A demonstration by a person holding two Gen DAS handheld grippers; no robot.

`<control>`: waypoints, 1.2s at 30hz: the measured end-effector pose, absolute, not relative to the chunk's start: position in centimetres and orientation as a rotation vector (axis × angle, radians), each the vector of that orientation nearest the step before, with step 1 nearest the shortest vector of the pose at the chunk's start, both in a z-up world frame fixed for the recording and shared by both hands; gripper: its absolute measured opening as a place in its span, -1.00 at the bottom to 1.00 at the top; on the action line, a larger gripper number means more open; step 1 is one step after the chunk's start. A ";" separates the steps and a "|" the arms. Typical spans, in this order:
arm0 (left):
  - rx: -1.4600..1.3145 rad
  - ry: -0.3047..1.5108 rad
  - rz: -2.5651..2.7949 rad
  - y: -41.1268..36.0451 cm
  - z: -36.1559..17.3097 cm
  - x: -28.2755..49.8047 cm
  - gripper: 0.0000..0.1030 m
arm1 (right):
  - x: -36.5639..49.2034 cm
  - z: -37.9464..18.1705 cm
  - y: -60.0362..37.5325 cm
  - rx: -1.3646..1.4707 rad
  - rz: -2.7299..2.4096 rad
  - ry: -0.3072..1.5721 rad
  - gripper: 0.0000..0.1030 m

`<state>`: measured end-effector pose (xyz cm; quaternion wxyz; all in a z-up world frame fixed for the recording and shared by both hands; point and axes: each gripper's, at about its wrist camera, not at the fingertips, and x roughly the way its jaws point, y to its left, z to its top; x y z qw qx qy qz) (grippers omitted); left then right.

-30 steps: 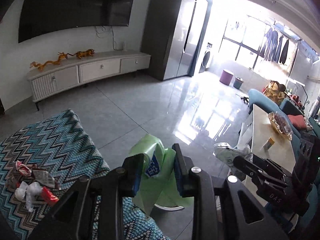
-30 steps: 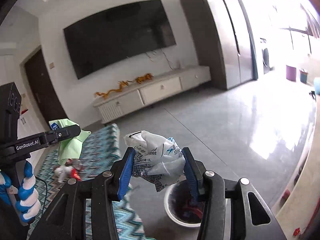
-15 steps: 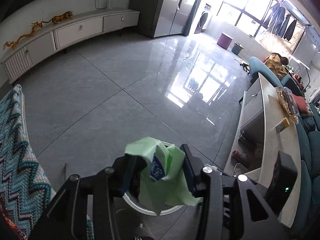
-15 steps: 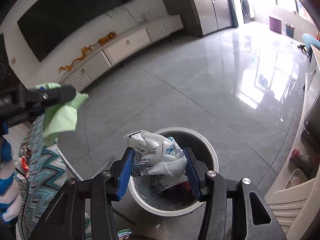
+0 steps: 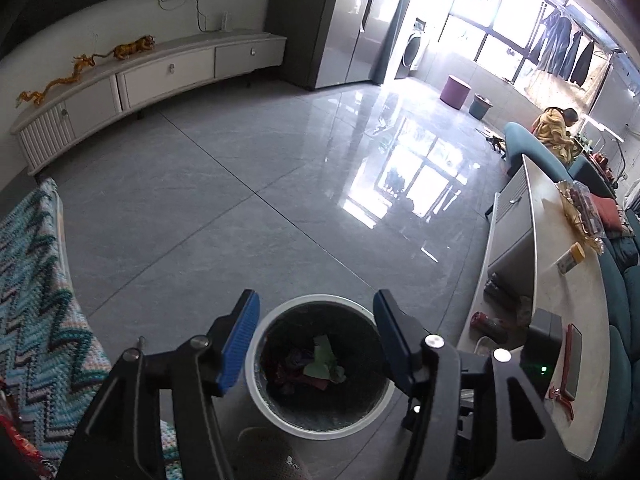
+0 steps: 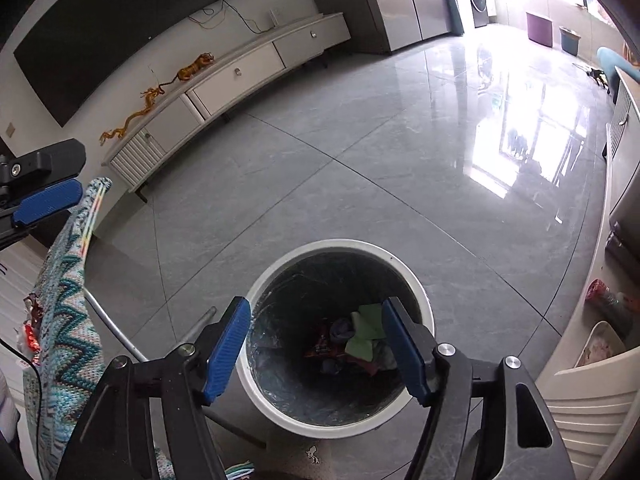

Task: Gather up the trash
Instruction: 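Carry both items over the white bin and open both tools to drop them, then return both tools to the remaining trash on the rug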

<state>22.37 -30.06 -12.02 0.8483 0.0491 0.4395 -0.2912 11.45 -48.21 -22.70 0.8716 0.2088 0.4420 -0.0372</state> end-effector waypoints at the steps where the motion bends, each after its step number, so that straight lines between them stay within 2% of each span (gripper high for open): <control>1: 0.112 0.901 -0.599 -29.6 -11.3 22.0 0.12 | 11.2 -21.9 -48.0 0.435 -0.075 0.908 0.28; 3: 0.128 0.847 -0.564 -28.2 -9.6 21.0 0.18 | 10.7 -20.0 -47.5 0.423 -0.065 0.874 0.28; 4: 0.134 0.815 -0.545 -27.4 -8.7 20.5 0.31 | 10.7 -19.1 -47.1 0.417 -0.059 0.858 0.28; 6: 0.140 0.755 -0.507 -26.0 -7.0 19.4 0.46 | 10.2 -17.0 -45.9 0.395 -0.046 0.819 0.32; 21: 0.160 0.502 -0.256 -13.5 2.1 11.6 0.48 | 5.5 -3.8 -34.4 0.212 0.144 0.565 0.47; 30: 0.150 0.418 -0.114 -6.6 4.2 8.1 0.48 | 3.4 -0.4 -28.4 0.126 0.229 0.488 0.50; 32: 0.138 0.396 -0.074 -4.9 4.7 7.2 0.57 | 3.1 0.1 -27.4 0.113 0.239 0.477 0.50; 34: 0.125 0.361 -0.023 -3.1 5.3 6.3 0.80 | 3.0 0.4 -26.4 0.103 0.250 0.467 0.54; 36: 0.113 0.328 0.027 -1.4 5.9 5.2 0.87 | 2.9 0.8 -25.3 0.094 0.260 0.453 0.58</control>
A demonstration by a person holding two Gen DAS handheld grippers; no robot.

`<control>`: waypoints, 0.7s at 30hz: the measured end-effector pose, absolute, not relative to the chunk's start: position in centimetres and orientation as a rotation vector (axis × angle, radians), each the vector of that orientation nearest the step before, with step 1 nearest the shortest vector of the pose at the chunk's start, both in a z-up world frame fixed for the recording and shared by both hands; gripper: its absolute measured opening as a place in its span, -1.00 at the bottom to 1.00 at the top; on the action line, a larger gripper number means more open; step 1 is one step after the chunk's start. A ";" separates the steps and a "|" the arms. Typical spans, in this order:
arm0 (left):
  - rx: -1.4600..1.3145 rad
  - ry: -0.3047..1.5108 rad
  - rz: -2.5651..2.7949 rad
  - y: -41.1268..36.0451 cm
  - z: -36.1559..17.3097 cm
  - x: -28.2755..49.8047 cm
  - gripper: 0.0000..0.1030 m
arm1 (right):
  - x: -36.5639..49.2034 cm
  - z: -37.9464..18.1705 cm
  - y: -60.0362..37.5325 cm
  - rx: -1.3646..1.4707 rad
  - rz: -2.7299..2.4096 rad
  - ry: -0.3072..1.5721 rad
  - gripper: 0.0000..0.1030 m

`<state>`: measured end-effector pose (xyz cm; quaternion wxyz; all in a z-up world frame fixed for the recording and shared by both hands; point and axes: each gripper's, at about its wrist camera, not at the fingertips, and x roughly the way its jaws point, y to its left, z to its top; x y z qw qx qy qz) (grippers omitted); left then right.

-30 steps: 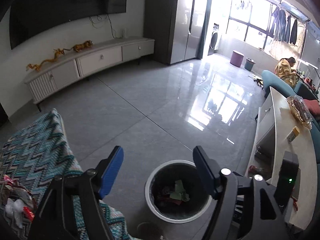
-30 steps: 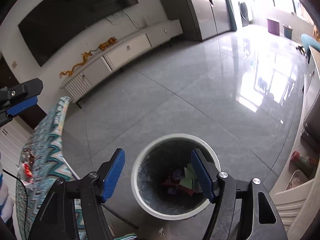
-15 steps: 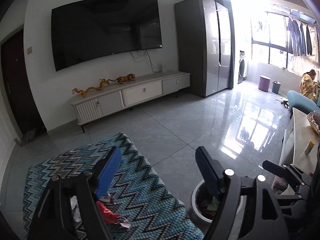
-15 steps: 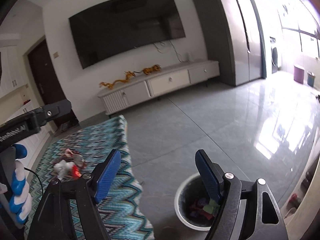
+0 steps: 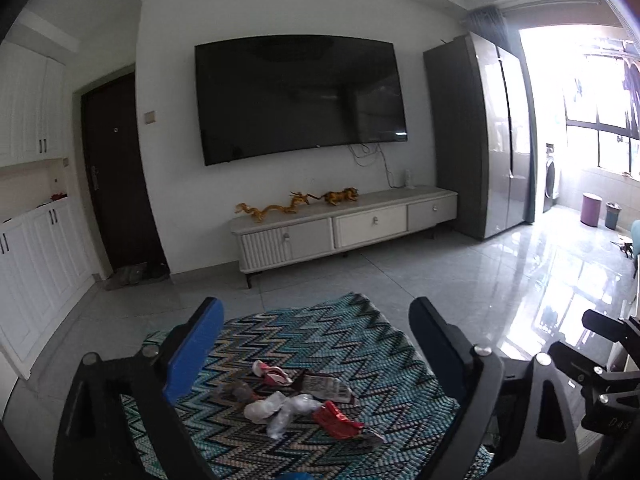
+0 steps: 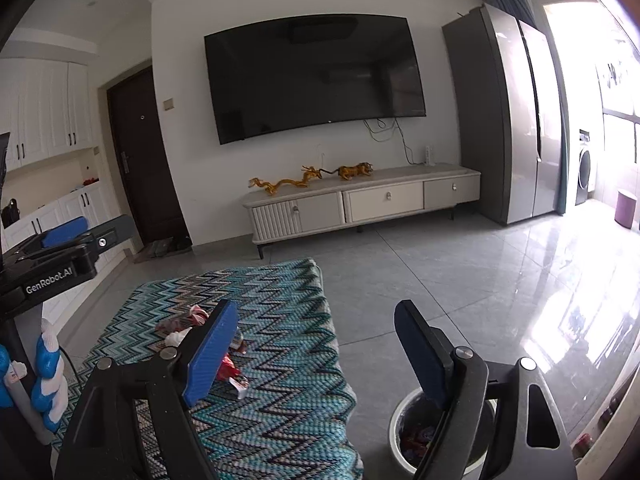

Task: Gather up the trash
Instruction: 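Return both tools to the remaining trash on the rug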

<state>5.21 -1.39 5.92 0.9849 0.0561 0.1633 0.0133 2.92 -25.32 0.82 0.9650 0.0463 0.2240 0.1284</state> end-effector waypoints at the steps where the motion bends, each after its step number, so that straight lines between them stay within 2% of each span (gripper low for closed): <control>1: 0.108 0.318 0.046 -0.6 6.2 4.9 0.90 | 2.8 1.0 -24.8 0.090 0.266 0.448 0.58; 6: 0.089 0.273 0.127 2.9 6.7 3.4 1.00 | 2.5 1.6 -22.2 0.069 0.302 0.429 0.63; 21: 0.015 0.244 0.244 9.9 6.5 1.4 1.00 | 2.5 1.6 -17.0 -0.001 0.365 0.414 0.67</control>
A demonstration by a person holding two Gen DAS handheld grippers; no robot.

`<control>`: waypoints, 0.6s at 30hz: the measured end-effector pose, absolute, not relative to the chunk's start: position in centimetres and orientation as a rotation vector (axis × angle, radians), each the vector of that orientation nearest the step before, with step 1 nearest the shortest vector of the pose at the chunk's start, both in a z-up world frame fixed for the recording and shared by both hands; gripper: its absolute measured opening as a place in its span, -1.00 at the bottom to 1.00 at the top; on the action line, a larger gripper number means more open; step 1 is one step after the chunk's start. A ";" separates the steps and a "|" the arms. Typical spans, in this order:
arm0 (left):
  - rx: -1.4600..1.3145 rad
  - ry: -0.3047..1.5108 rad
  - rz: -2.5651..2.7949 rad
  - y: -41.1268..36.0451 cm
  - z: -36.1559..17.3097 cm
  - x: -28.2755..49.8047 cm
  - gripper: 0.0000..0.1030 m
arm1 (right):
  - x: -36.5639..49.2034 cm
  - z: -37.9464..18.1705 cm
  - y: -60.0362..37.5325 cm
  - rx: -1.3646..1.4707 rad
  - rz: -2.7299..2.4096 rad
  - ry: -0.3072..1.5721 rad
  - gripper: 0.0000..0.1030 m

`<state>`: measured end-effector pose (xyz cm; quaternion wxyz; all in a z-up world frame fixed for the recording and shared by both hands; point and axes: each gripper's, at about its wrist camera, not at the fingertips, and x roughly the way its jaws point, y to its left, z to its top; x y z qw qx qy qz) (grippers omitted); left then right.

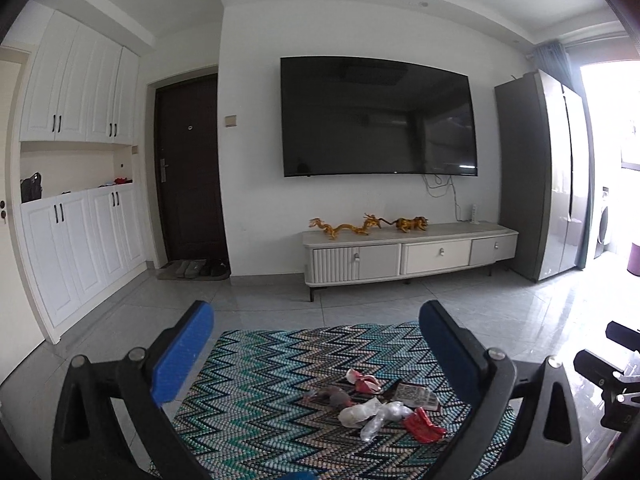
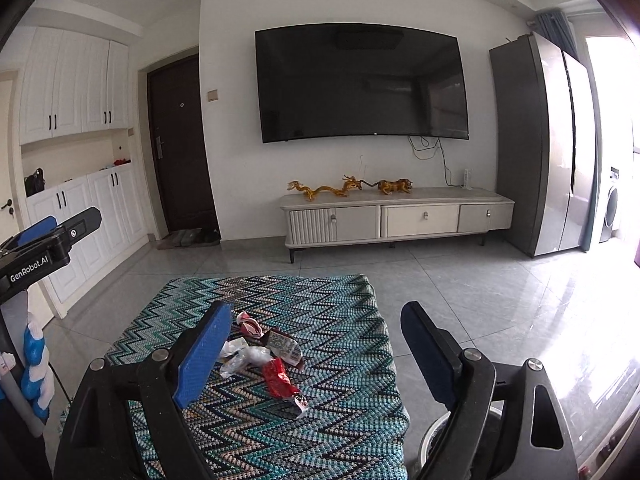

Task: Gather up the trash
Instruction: 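Return both tools to the remaining trash on the rug, then move both open tools slowly toward the trash pile on the rug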

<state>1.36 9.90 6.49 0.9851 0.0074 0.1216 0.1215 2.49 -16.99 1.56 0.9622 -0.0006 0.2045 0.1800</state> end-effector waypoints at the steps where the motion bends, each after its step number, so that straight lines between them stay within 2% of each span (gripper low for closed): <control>1: 0.011 0.245 0.259 10.3 6.5 1.3 1.00 | 2.6 1.5 -16.8 -0.004 0.367 0.416 0.67; 18: 0.002 0.297 0.341 12.9 5.0 2.5 1.00 | 3.6 0.2 -15.8 -0.020 0.372 0.445 0.68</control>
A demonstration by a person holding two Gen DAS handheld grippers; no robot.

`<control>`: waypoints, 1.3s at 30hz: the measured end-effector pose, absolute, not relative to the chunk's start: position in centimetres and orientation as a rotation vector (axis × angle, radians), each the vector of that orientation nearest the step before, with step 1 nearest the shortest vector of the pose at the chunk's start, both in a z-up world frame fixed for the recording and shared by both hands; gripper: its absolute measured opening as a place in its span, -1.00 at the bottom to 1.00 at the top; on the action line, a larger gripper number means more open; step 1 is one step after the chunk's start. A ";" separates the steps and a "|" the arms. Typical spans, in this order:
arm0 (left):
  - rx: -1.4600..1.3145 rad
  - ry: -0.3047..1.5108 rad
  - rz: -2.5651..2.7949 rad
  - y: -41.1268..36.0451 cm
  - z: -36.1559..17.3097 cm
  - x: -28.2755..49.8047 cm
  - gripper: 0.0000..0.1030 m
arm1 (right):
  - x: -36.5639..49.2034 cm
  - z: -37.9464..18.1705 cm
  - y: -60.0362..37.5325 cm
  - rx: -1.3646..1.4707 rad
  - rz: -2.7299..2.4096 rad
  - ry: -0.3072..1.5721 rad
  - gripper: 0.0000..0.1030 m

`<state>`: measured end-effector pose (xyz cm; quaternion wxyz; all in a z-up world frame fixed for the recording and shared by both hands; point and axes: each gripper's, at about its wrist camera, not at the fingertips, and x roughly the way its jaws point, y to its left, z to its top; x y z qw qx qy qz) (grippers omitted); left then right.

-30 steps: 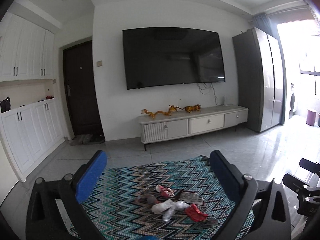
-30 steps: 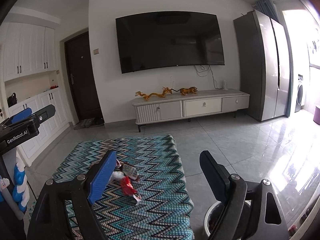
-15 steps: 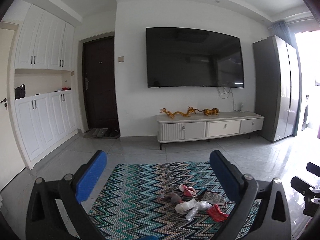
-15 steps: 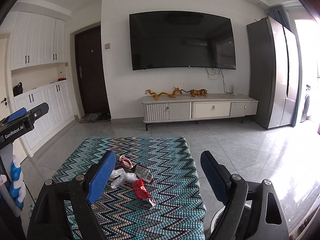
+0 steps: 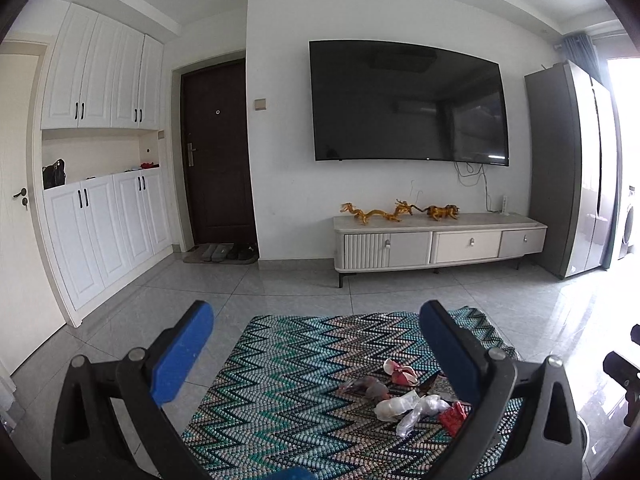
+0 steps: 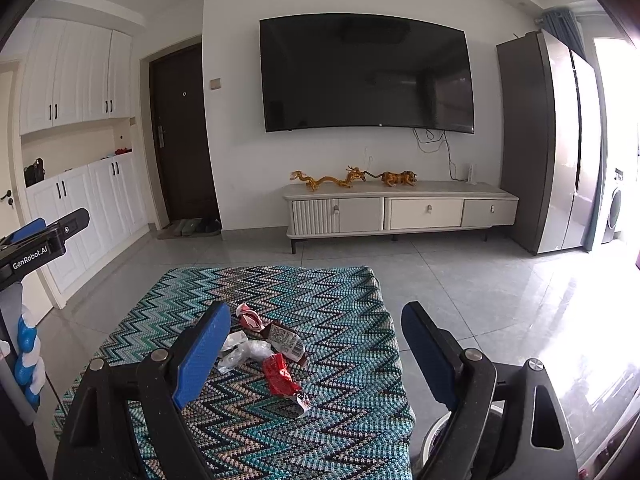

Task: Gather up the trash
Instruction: 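Move both open tools slowly toward the trash pile on the rug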

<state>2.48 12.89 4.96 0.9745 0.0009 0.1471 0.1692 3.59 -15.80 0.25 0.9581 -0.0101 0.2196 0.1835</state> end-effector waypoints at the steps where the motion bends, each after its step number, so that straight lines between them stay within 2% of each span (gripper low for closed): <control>1: 0.002 0.298 0.340 12.8 4.9 2.6 1.00 | 3.7 0.2 -15.9 -0.020 0.372 0.447 0.68; 17: 0.031 0.348 0.298 11.2 4.2 4.1 1.00 | 4.8 -0.4 -17.2 0.000 0.365 0.466 0.69; 25: 0.061 0.420 0.232 8.9 2.6 5.0 1.00 | 4.8 -0.7 -17.9 0.004 0.354 0.471 0.78; 39: 0.078 0.439 0.208 7.6 2.1 5.3 1.00 | 4.7 -0.9 -19.4 0.034 0.339 0.464 0.82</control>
